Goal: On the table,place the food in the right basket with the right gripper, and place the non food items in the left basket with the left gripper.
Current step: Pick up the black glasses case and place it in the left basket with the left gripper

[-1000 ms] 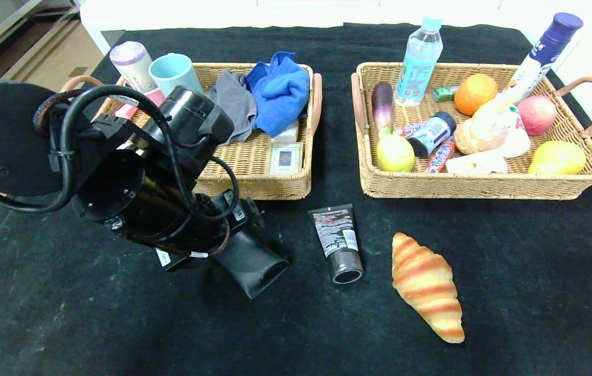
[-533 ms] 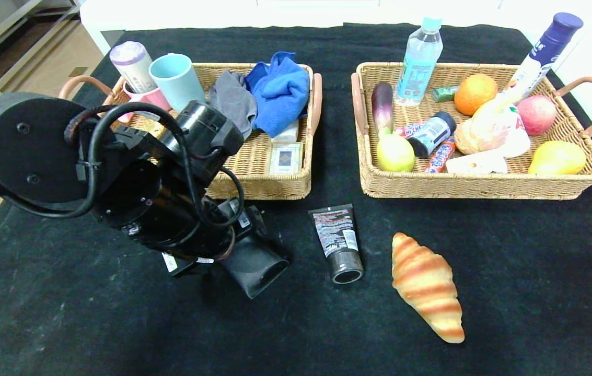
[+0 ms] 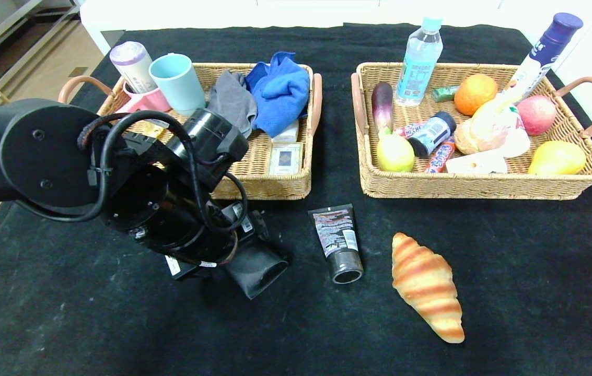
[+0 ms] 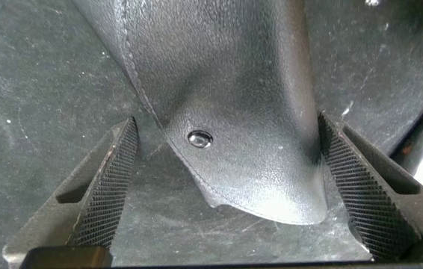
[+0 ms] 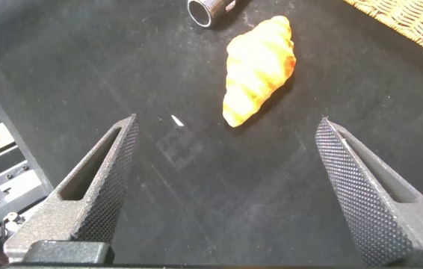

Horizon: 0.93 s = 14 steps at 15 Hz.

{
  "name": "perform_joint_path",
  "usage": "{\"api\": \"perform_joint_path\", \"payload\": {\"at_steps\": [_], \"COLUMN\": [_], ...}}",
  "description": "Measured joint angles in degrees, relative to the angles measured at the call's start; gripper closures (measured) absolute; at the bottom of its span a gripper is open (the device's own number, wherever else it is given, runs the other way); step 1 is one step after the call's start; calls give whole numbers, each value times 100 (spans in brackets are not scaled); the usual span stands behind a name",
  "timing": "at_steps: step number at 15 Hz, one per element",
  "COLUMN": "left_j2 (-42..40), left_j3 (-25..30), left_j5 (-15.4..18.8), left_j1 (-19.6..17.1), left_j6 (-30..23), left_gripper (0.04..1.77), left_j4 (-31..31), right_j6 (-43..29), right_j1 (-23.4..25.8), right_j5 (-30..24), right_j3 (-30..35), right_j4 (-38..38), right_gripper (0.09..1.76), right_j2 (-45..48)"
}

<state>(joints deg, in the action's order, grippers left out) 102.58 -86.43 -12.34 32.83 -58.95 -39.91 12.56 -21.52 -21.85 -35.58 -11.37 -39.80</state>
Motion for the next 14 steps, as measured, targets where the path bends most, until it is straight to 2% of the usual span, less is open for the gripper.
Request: {"api": "perform_joint_path", "payload": {"at_steps": [3,4,7,9,11,14], "left_j2": [12,37,113,128,138,141], "left_j3": [2,-6,-28,-15,-9,-6], "left_j5": [22,21,-41,-33,-1,-4], "left_j1": [5,16,82,85,85,85], "left_j6": [-6,-6,-11,-13,-11,-13], "left_gripper": [9,18,65,85,95,98], "left_j4": [4,1,-7,4,20,22], "right_j6": [0,1,4,4,4,4], "right_j1": [2,2,-6,-15,-23,-28], "right_j5": [0,-4,-6,-4,-9,-9], "right_j3": [0,6,23,26,28,33], "right_j4": [0,0,5,0,2,2], "right_gripper": [14,14,14,14,14,14], "right_j2": [0,0,1,1,1,1]}}
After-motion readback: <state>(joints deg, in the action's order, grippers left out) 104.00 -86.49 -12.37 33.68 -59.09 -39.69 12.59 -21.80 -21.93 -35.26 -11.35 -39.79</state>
